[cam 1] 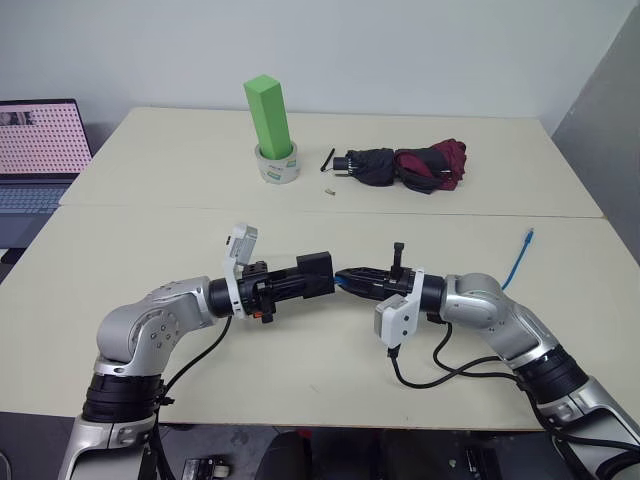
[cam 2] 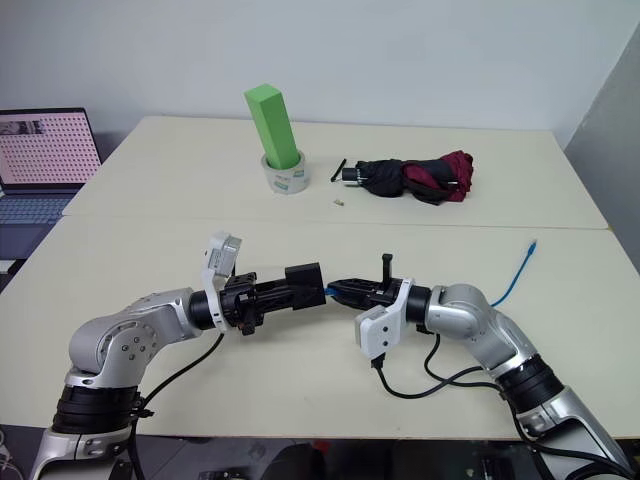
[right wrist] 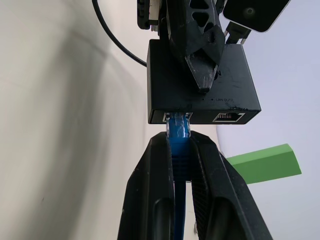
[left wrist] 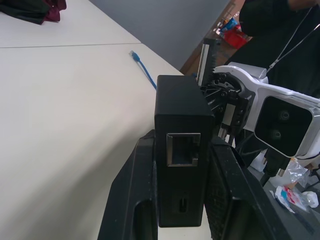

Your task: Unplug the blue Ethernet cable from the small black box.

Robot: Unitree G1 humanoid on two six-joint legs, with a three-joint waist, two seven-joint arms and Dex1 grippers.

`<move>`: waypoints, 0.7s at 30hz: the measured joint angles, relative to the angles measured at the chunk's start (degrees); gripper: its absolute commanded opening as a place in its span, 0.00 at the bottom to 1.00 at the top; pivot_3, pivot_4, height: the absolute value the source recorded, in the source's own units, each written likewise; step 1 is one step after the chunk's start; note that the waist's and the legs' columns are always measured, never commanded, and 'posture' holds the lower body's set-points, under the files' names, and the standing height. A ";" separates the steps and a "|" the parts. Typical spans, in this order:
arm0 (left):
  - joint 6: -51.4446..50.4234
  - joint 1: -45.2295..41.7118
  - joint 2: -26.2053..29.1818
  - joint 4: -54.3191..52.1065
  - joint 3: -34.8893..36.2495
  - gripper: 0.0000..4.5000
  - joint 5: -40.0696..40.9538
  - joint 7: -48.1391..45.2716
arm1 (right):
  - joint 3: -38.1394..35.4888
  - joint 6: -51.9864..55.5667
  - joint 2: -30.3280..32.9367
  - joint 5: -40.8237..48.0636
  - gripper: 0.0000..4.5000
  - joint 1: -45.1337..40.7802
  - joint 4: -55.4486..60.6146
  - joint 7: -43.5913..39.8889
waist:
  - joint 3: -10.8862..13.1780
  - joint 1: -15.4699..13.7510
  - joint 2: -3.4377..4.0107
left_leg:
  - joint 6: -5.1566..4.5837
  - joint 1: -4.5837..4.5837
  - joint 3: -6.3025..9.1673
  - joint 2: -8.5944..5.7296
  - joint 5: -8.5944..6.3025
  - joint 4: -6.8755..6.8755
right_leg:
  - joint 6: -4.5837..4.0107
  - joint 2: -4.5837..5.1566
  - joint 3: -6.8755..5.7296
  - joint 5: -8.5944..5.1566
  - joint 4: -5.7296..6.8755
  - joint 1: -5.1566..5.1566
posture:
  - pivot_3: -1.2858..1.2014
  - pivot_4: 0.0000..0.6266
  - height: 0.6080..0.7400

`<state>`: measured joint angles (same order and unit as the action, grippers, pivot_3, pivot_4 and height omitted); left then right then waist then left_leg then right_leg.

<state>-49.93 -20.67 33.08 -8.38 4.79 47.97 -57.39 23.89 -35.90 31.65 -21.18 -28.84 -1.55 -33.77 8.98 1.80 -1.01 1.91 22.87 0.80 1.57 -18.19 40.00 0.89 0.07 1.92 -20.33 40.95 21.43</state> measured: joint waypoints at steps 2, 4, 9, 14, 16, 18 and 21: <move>-0.16 -0.07 -0.01 0.09 -0.04 0.18 0.01 -0.19 | 0.00 -0.83 -0.05 0.21 0.34 -0.12 0.00 -0.27 | 0.00 0.00 0.00 | 0.00 0.00 0.00 0.00 0.00 0.00 | 0.00 0.00 -0.01 0.00 0.00 0.00 | 0.52 0.24 1.00; -0.30 -0.38 0.01 0.45 -0.05 0.18 0.01 -0.68 | 0.00 -1.10 0.47 0.44 0.44 -0.21 0.01 -1.21 | 0.00 -0.03 0.00 | 0.00 0.00 0.00 0.00 0.00 0.00 | 0.00 0.00 0.00 0.00 -0.01 -0.01 | 0.52 0.24 1.00; 0.31 -1.01 0.94 1.20 -0.67 0.18 -0.52 -3.18 | -0.76 5.45 4.54 10.09 0.58 1.32 3.54 -8.79 | 0.00 -0.10 0.00 | 0.00 0.00 0.02 0.01 0.00 0.00 | 0.00 0.00 -0.03 0.00 -0.02 -0.03 | 0.52 0.24 1.00; 2.54 -1.45 3.14 1.23 -3.16 0.18 -2.43 -7.62 | -3.85 34.13 7.08 30.66 0.58 6.30 18.13 -16.33 | 0.00 -0.10 0.01 | -0.01 0.01 0.03 0.02 0.00 0.00 | 0.00 0.00 -0.02 0.00 -0.02 -0.03 | 0.52 0.24 1.00; 4.17 -1.64 4.09 1.22 -4.45 0.18 -3.66 -9.78 | -6.03 47.25 6.96 40.60 0.58 6.24 23.71 -16.09 | 0.01 -0.04 0.02 | -0.01 -0.01 0.05 0.03 0.00 -0.01 | 0.00 0.00 -0.03 0.00 -0.01 -0.04 | 0.52 0.24 1.00; 5.56 -1.99 4.53 1.23 -5.11 0.18 -4.65 -11.58 | -8.29 58.84 6.19 49.31 0.58 5.12 26.36 -15.16 | 0.01 -0.10 0.02 | -0.01 0.00 0.07 0.01 -0.01 -0.01 | 0.00 0.00 -0.05 0.00 -0.03 -0.05 | 0.52 0.24 1.00; 6.83 -2.93 4.98 1.22 -5.56 0.18 -5.41 -13.45 | -10.19 70.63 4.12 58.23 0.58 4.45 27.00 -13.22 | 0.01 -0.11 0.02 | -0.02 0.02 0.07 0.00 -0.01 -0.01 | 0.00 0.00 -0.04 0.00 -0.07 -0.05 | 0.52 0.24 1.00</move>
<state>-43.10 -23.60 38.06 -7.16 -0.77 42.56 -70.85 13.70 34.74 35.76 37.05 -24.39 25.45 -46.99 8.99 1.68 -0.99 1.89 22.89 0.86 1.57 -18.20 40.00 0.89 0.07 1.89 -20.33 40.89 21.38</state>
